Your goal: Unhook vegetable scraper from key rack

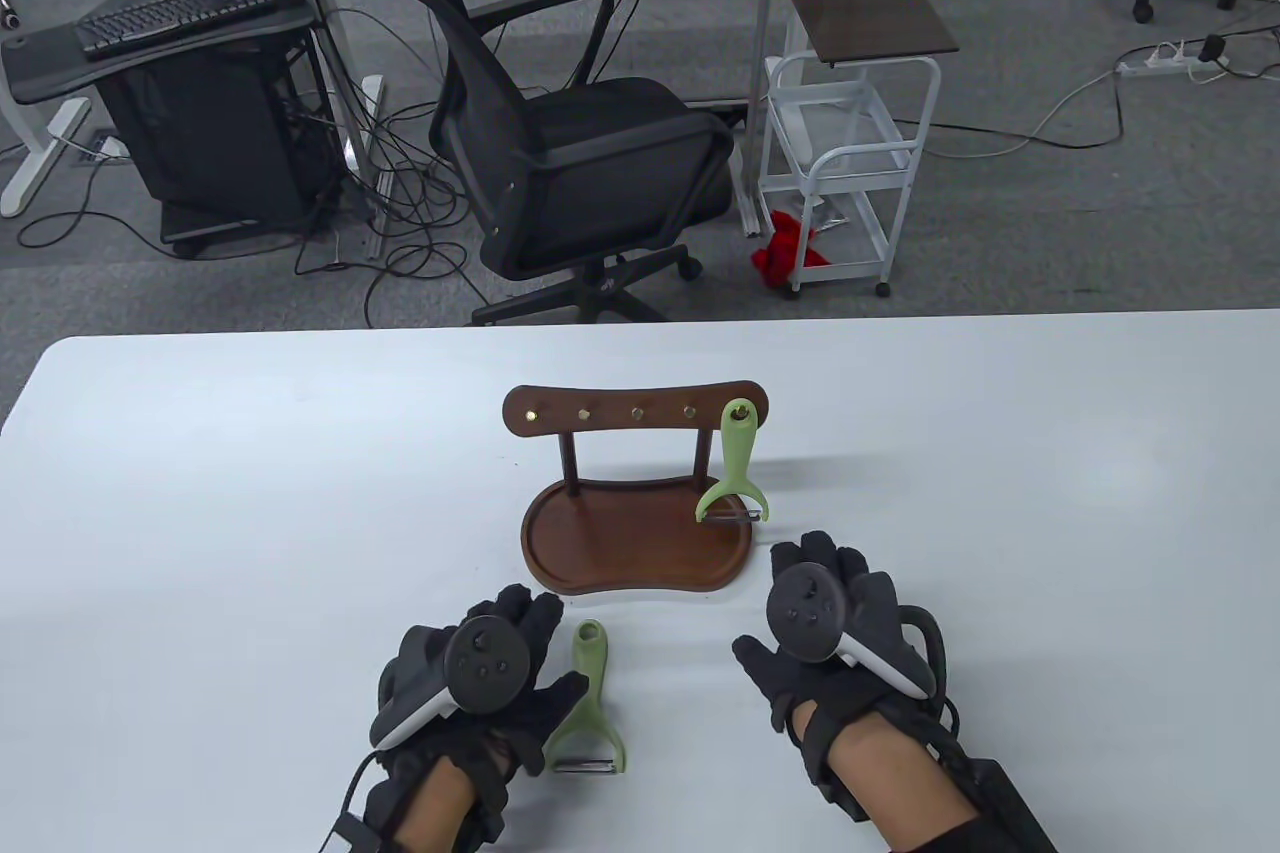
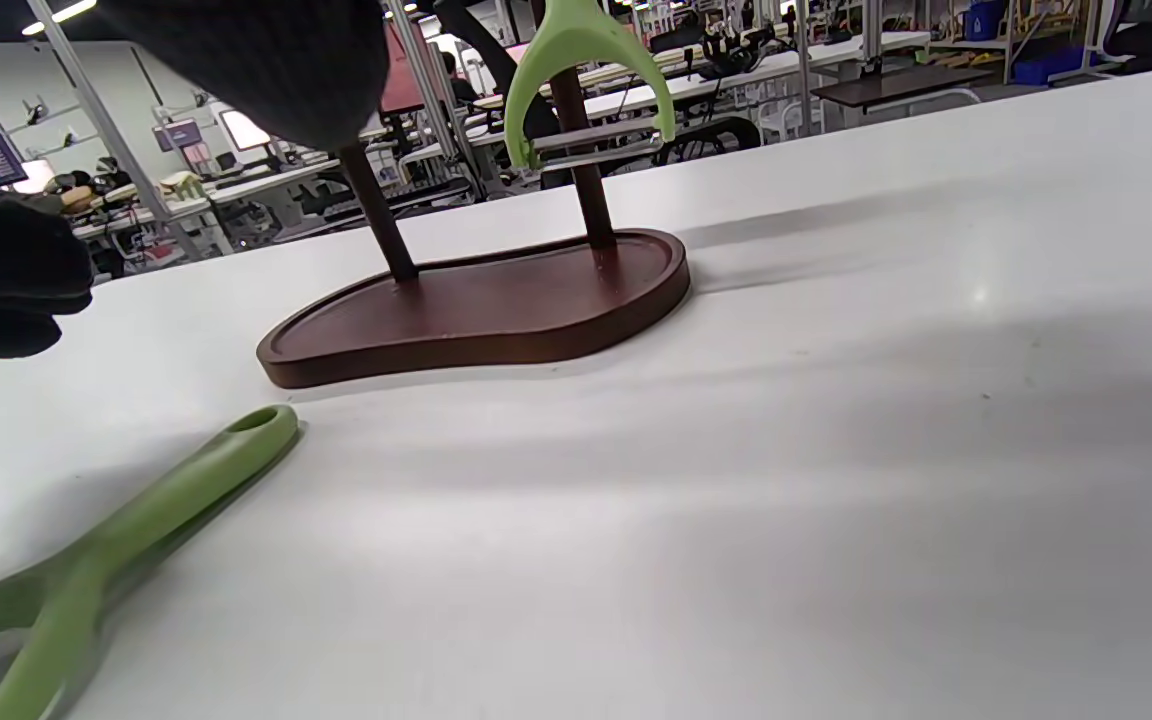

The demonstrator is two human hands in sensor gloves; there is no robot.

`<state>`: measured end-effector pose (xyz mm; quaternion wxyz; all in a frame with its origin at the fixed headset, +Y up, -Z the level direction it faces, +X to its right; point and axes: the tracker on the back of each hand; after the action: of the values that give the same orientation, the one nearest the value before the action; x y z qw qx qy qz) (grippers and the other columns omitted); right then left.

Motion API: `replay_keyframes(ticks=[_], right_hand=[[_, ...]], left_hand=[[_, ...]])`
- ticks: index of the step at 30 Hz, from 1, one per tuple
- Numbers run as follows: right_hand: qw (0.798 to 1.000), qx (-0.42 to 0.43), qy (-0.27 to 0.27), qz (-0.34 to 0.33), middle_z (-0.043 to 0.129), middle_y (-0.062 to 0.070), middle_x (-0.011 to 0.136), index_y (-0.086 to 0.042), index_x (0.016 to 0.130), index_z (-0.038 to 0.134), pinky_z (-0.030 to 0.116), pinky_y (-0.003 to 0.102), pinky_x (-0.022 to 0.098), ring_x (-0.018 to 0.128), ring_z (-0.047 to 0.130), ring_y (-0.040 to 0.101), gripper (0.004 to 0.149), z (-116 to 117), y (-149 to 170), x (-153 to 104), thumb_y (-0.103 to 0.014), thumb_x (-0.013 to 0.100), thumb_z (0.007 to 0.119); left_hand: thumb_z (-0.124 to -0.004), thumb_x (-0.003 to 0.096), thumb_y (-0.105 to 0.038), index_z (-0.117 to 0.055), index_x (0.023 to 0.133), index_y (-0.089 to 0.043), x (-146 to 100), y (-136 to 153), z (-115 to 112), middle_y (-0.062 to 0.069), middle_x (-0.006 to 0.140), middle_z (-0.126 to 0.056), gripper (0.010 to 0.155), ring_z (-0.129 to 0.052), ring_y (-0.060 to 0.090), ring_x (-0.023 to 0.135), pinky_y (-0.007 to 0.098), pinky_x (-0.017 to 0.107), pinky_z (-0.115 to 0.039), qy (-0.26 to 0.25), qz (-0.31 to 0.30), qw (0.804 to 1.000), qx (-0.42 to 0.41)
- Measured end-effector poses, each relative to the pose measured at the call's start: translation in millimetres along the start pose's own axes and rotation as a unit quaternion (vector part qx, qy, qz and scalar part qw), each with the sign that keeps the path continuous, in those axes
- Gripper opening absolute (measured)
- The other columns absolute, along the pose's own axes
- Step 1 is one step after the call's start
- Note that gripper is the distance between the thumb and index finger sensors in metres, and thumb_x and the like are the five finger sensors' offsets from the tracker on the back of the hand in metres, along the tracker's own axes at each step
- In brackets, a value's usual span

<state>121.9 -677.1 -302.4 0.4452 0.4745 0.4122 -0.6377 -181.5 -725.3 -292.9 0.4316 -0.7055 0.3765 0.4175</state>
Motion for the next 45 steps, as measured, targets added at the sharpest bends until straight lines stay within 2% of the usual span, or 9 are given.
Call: replay_keyframes(ticks=[4, 12, 22, 26, 29, 32, 36, 40, 45], right_hand=[[1.0, 0.01, 0.012, 0.015, 0.016, 0.026, 0.108, -0.006, 0.102, 0.024, 0.031, 0.075, 0.062, 0.094, 0.024, 0.058, 0.085, -4.6, -3.0, 10.9, -0.05, 0.047, 0.072], [0.993, 0.05, 0.05, 0.091, 0.035, 0.028, 0.106, -0.005, 0.101, 0.036, 0.045, 0.069, 0.061, 0.092, 0.04, 0.056, 0.08, -8.5, -5.1, 48.8, -0.05, 0.046, 0.073], [0.978, 0.062, 0.099, 0.173, 0.056, 0.026, 0.095, -0.005, 0.097, 0.047, 0.066, 0.054, 0.047, 0.074, 0.068, 0.046, 0.073, -19.9, -12.6, 73.4, -0.05, 0.045, 0.073], [0.973, 0.065, 0.118, 0.186, 0.061, 0.025, 0.091, -0.006, 0.095, 0.05, 0.069, 0.051, 0.043, 0.068, 0.072, 0.043, 0.071, -25.7, -13.7, 79.6, -0.051, 0.045, 0.074], [0.972, 0.066, 0.116, 0.192, 0.06, 0.024, 0.092, -0.007, 0.095, 0.049, 0.07, 0.049, 0.042, 0.069, 0.072, 0.042, 0.073, -28.9, -13.6, 85.0, -0.052, 0.044, 0.075], [0.968, 0.06, 0.163, 0.183, 0.06, 0.023, 0.091, -0.008, 0.095, 0.05, 0.071, 0.043, 0.036, 0.064, 0.072, 0.039, 0.075, -30.2, -12.0, 90.2, -0.055, 0.043, 0.076], [0.965, 0.056, 0.183, 0.177, 0.065, 0.023, 0.087, -0.008, 0.093, 0.054, 0.073, 0.039, 0.03, 0.057, 0.076, 0.035, 0.076, -30.1, -10.1, 97.7, -0.059, 0.041, 0.077], [0.966, 0.06, 0.154, 0.201, 0.065, 0.023, 0.087, -0.007, 0.092, 0.055, 0.073, 0.039, 0.03, 0.057, 0.076, 0.036, 0.078, -26.7, -10.5, 105.4, -0.061, 0.041, 0.078], [0.959, 0.042, 0.173, 0.219, 0.073, 0.022, 0.084, -0.009, 0.087, 0.066, 0.075, 0.039, 0.027, 0.052, 0.081, 0.036, 0.068, -25.4, -12.3, 111.6, -0.057, 0.041, 0.079]], left_hand=[[-0.07, 0.0542, -0.057, -0.031, 0.114, -0.023, -1.8, -5.5, 1.9, 0.018, 0.116, -0.023, 0.079, -0.035, 0.053, 0.106, 0.075, 0.068, -0.031, -0.006, -0.012, 1.0, 0.0], [-0.069, 0.0546, -0.057, -0.031, 0.114, -0.022, 0.8, -11.7, -4.5, 0.018, 0.116, -0.022, 0.078, -0.035, 0.053, 0.106, 0.076, 0.068, -0.03, 0.015, -0.019, 1.0, 0.002], [-0.069, 0.0548, -0.055, -0.035, 0.113, -0.021, 3.8, -12.1, -4.7, 0.018, 0.116, -0.025, 0.076, -0.036, 0.053, 0.106, 0.075, 0.068, -0.033, 0.003, -0.033, 0.999, -0.022], [-0.069, 0.055, -0.053, -0.037, 0.113, -0.02, 1.7, -14.3, 1.0, 0.018, 0.115, -0.03, 0.074, -0.039, 0.052, 0.105, 0.075, 0.068, -0.034, -0.029, -0.041, 0.998, -0.029], [-0.069, 0.055, -0.053, -0.037, 0.113, -0.02, 3.3, -16.7, -0.4, 0.018, 0.115, -0.03, 0.074, -0.039, 0.052, 0.105, 0.075, 0.068, -0.034, -0.024, -0.038, 0.999, -0.024], [-0.069, 0.0552, -0.053, -0.037, 0.113, -0.02, 6.5, -19.1, -2.9, 0.018, 0.115, -0.03, 0.074, -0.038, 0.052, 0.105, 0.075, 0.068, -0.034, -0.01, -0.037, 0.999, -0.019], [-0.069, 0.0553, -0.053, -0.037, 0.113, -0.02, 9.4, -20.4, -4.1, 0.018, 0.115, -0.03, 0.074, -0.039, 0.052, 0.105, 0.075, 0.068, -0.034, -0.006, -0.039, 0.999, -0.019], [-0.069, 0.0552, -0.053, -0.037, 0.113, -0.02, 9.5, -20.3, -3.8, 0.018, 0.115, -0.03, 0.074, -0.039, 0.052, 0.105, 0.075, 0.068, -0.034, -0.007, -0.039, 0.999, -0.021], [-0.069, 0.0553, -0.053, -0.037, 0.113, -0.02, 9.2, -19.9, -3.0, 0.019, 0.115, -0.031, 0.074, -0.042, 0.053, 0.104, 0.074, 0.067, -0.036, -0.007, -0.038, 0.999, -0.025]])
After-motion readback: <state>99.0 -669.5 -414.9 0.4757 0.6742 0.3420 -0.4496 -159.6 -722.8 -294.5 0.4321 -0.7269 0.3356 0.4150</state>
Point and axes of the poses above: the tracker on the back of each hand, its own y axis roughly to the little-finger side, its own x axis roughly from the wrist to the fingertips, z = x × y
